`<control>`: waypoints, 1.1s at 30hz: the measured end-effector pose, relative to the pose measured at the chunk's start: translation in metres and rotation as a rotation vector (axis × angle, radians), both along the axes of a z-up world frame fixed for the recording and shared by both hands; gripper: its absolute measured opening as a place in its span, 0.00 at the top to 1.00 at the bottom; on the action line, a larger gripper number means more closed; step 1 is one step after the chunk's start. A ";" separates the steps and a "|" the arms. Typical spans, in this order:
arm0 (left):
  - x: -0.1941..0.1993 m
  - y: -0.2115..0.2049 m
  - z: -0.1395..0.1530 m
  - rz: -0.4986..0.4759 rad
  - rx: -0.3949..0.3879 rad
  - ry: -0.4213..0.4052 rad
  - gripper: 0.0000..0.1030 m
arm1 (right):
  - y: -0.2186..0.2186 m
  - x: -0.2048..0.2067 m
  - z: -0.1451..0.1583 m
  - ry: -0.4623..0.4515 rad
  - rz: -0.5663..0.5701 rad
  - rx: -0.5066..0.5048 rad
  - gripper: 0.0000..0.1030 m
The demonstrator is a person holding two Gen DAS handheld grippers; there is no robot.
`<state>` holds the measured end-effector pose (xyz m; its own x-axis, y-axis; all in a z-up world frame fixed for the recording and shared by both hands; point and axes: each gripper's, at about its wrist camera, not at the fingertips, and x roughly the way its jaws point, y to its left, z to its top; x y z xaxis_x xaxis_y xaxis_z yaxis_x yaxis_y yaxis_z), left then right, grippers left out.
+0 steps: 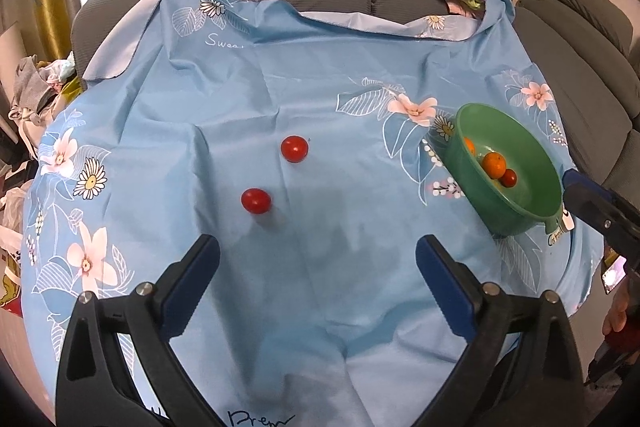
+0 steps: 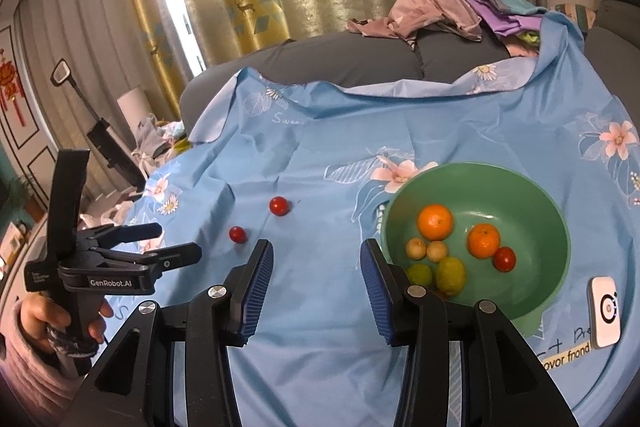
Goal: Organize fruits
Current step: 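Withdraw both tools from the bowl toward the last cherry tomatoes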
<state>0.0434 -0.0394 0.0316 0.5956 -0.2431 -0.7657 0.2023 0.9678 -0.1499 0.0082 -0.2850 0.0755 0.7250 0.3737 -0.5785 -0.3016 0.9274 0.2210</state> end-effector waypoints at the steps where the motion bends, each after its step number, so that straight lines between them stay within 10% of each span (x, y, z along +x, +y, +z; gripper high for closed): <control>1: 0.000 0.000 0.000 0.000 0.000 0.000 0.04 | 0.001 0.000 0.000 0.001 0.001 -0.001 0.55; 33: 0.022 0.034 -0.016 0.033 0.005 0.007 0.04 | 0.054 0.029 -0.010 0.028 0.109 -0.029 0.55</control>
